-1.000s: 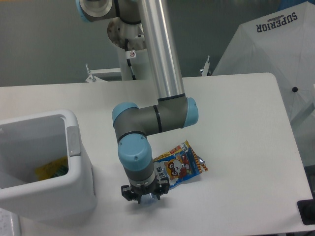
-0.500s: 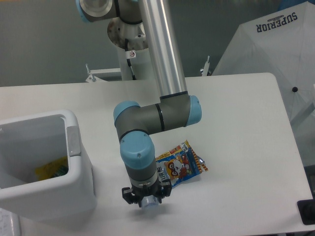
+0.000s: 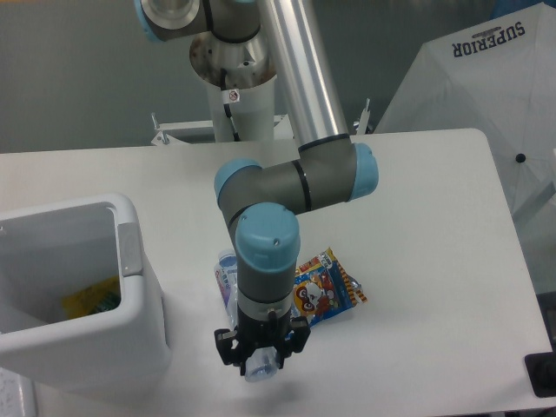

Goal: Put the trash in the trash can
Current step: 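Lift the clear bottle up off the table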

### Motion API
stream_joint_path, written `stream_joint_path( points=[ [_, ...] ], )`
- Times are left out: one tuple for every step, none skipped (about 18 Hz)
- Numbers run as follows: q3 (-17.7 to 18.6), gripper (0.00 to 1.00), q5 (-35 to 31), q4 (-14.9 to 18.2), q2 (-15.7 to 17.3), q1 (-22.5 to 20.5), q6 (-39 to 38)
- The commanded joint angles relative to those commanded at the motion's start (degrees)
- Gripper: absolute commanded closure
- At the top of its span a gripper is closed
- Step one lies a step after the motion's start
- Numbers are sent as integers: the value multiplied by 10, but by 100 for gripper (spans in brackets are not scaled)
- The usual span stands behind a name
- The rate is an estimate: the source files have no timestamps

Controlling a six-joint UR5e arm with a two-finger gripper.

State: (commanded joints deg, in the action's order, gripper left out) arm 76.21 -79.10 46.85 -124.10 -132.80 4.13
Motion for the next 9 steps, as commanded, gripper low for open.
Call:
stream_joint_path(
  points=[
    [-13,40,0,0,0,1,0],
    [-25,40,1,0,0,0,0],
    [-42,40,3,-1,2,-1,0],
    [-60,40,7,0,3,-1,-1],
    [-72,40,9,0,4,-2,-3],
    [-79,40,9,-1,4,-5,-5],
    [-84,40,9,-5,7,-8,-5],
    [-84,40,8,-13,15,-10,-4],
    [-84,40,8,-24,22,-12,-4]
  ],
)
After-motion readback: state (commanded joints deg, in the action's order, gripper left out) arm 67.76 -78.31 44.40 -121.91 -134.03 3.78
